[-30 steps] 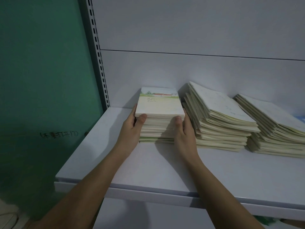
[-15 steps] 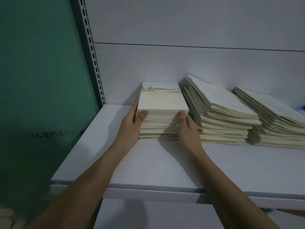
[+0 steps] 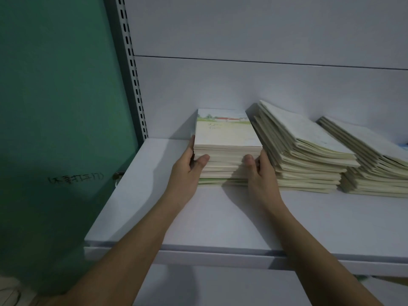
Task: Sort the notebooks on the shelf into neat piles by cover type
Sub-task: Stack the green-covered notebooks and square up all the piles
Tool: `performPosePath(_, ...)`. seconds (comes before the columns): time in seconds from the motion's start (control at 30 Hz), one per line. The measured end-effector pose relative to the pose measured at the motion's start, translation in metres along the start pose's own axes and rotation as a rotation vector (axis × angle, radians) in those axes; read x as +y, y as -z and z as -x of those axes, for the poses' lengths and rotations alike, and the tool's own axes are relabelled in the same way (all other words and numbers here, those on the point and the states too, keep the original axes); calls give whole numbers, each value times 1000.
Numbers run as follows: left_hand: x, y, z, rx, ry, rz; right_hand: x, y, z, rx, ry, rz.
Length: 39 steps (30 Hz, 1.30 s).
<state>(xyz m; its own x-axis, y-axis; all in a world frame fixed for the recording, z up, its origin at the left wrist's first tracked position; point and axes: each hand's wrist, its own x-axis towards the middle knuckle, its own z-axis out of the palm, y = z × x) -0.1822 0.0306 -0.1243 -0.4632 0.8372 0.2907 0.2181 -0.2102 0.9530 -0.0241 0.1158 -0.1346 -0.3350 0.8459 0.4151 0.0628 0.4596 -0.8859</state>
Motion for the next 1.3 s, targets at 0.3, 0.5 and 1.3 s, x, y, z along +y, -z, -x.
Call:
performPosePath(0.3, -3, 4, -4, 17, -22, -31, -2, -1, -4, 0, 37, -30)
performPosePath(0.5, -2, 8, -1, 3, -14, -41, -5, 1, -1, -18, 40, -15)
performPosePath(1.3, -4, 20, 1, -18, 13, -82, -2, 8, 7, -15, -78, 8)
